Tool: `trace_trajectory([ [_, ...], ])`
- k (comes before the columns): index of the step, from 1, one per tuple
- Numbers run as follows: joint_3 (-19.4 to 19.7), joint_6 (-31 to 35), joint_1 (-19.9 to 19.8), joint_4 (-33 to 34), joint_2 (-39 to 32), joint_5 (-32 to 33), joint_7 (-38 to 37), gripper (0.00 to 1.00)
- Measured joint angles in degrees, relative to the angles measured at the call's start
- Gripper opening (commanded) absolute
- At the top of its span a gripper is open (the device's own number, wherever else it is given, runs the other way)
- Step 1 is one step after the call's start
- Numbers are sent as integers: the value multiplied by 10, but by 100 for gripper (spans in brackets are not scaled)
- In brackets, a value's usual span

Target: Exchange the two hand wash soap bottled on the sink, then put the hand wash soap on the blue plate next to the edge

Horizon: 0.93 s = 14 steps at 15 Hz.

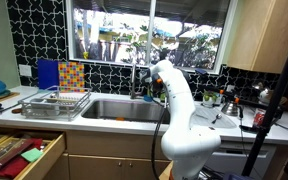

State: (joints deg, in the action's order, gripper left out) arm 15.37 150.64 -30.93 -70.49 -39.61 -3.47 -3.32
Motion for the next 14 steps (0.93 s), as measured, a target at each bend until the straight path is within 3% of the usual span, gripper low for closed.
trace_trajectory([
  [8,5,-51,-36,-34,80,0,5,41],
  [14,54,-119,-43,-118,145,10,-20,41],
])
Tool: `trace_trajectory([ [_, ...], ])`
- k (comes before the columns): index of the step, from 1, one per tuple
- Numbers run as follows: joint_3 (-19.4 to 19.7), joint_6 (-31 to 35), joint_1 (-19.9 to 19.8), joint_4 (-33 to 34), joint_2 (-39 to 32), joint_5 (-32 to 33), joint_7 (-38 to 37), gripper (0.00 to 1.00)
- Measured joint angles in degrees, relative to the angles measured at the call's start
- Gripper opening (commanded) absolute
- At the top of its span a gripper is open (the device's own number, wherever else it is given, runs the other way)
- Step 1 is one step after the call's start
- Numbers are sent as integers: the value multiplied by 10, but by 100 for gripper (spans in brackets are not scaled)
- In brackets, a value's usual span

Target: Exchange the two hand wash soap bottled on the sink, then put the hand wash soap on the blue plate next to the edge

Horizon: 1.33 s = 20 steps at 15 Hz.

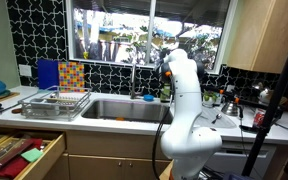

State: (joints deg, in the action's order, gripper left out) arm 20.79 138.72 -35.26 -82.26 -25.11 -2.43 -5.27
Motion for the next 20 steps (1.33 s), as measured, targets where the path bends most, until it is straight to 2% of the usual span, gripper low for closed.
trace_trajectory([
  [4,39,-1,0,-37,9,23,-30,41],
  [7,54,-1,1,-55,3,38,-72,41],
  [10,56,2,2,-63,-10,37,-103,41],
  [18,44,68,2,-66,-39,14,-104,41],
  [19,45,80,2,-66,-42,14,-104,91],
  [20,45,91,2,-66,-46,15,-104,92],
])
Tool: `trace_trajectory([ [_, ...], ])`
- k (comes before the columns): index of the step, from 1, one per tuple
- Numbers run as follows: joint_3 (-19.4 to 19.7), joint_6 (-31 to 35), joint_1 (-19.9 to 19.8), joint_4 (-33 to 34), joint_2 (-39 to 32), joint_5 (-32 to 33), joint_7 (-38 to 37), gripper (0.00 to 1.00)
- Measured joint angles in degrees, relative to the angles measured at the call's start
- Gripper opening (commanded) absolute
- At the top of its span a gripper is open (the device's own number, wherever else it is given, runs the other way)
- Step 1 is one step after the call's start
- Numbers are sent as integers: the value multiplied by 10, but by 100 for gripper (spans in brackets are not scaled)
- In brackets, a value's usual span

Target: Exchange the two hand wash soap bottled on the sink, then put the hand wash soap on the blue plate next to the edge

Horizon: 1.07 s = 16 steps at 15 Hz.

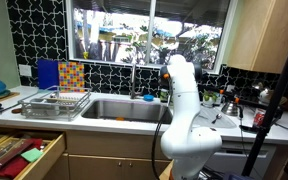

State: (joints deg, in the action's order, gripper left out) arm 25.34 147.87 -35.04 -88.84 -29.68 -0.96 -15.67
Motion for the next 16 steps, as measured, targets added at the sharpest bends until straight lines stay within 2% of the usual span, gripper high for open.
trace_trajectory([
  [2,0,20,0,0,-5,0,0,100],
  [8,-1,43,2,10,5,0,5,100],
  [13,-9,36,0,45,28,5,100,100],
  [16,-11,36,1,57,28,10,117,100],
])
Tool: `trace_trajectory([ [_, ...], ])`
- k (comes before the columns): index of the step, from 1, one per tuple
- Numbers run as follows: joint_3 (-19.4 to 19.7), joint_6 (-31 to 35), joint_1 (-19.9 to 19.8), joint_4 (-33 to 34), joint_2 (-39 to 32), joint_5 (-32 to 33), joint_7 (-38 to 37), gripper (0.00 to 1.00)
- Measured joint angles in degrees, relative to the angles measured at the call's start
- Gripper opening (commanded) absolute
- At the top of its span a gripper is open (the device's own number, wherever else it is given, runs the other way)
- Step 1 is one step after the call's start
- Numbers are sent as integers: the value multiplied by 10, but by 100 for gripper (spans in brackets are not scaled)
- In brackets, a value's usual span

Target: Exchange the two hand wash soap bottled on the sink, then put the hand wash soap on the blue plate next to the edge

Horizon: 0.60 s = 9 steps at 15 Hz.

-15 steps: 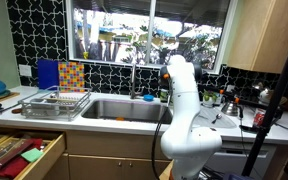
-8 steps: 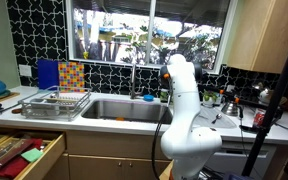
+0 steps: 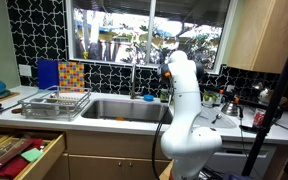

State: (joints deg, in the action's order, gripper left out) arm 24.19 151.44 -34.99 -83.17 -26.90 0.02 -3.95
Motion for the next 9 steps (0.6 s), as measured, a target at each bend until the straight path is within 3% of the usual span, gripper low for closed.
trace_trajectory([
  [5,-6,-10,-3,11,-4,3,42,100],
  [9,-42,-88,-31,74,-29,1,142,100],
])
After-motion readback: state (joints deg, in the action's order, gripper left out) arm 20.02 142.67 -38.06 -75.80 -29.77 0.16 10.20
